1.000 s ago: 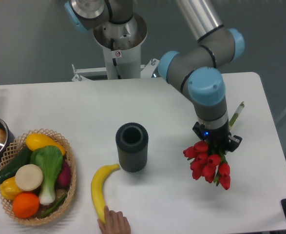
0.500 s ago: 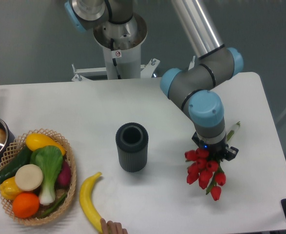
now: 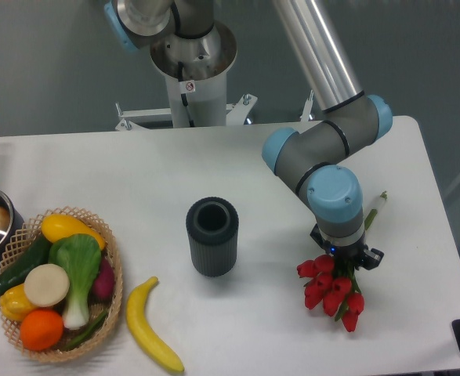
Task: Place the flowers on the table
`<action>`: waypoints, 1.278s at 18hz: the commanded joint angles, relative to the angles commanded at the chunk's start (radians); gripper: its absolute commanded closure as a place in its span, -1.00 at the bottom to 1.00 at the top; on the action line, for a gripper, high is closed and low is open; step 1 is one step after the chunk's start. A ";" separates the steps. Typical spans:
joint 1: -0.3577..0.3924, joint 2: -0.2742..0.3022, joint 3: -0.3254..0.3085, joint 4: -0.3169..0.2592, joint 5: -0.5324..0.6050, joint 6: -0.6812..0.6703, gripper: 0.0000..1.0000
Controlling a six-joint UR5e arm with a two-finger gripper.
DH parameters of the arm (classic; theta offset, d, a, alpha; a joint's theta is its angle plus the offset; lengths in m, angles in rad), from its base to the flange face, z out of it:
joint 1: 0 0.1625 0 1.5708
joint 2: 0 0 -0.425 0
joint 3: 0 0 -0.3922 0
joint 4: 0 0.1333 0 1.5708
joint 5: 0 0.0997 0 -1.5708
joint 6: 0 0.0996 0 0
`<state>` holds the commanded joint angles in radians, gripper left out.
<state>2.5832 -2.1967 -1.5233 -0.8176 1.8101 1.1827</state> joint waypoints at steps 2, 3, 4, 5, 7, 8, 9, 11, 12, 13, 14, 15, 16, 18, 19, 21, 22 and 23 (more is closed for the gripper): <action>0.002 0.003 0.005 0.002 -0.002 0.008 -0.68; 0.002 0.006 0.014 0.002 -0.002 0.008 -0.94; 0.002 0.009 0.015 0.002 -0.002 0.006 -1.00; 0.005 0.015 0.015 0.003 -0.002 0.002 -1.00; 0.017 0.056 0.017 0.006 -0.008 0.008 -1.00; 0.038 0.087 0.018 0.006 -0.018 0.009 -1.00; 0.057 0.113 0.018 0.005 -0.040 0.009 -1.00; 0.078 0.176 0.017 -0.005 -0.084 0.009 -1.00; 0.095 0.198 0.011 -0.006 -0.104 0.009 -1.00; 0.104 0.213 0.008 -0.009 -0.127 0.012 -1.00; 0.109 0.231 0.009 -0.024 -0.150 0.024 -1.00; 0.117 0.262 0.011 -0.044 -0.172 0.047 -1.00; 0.118 0.293 0.012 -0.067 -0.182 0.078 -1.00; 0.133 0.328 0.014 -0.129 -0.187 0.129 -1.00; 0.146 0.354 0.017 -0.179 -0.189 0.165 -1.00; 0.187 0.379 0.038 -0.328 -0.198 0.336 -1.00; 0.205 0.385 0.057 -0.387 -0.198 0.416 -1.00; 0.225 0.403 0.066 -0.428 -0.199 0.475 -1.00</action>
<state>2.8085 -1.7934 -1.4574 -1.2452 1.6107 1.6576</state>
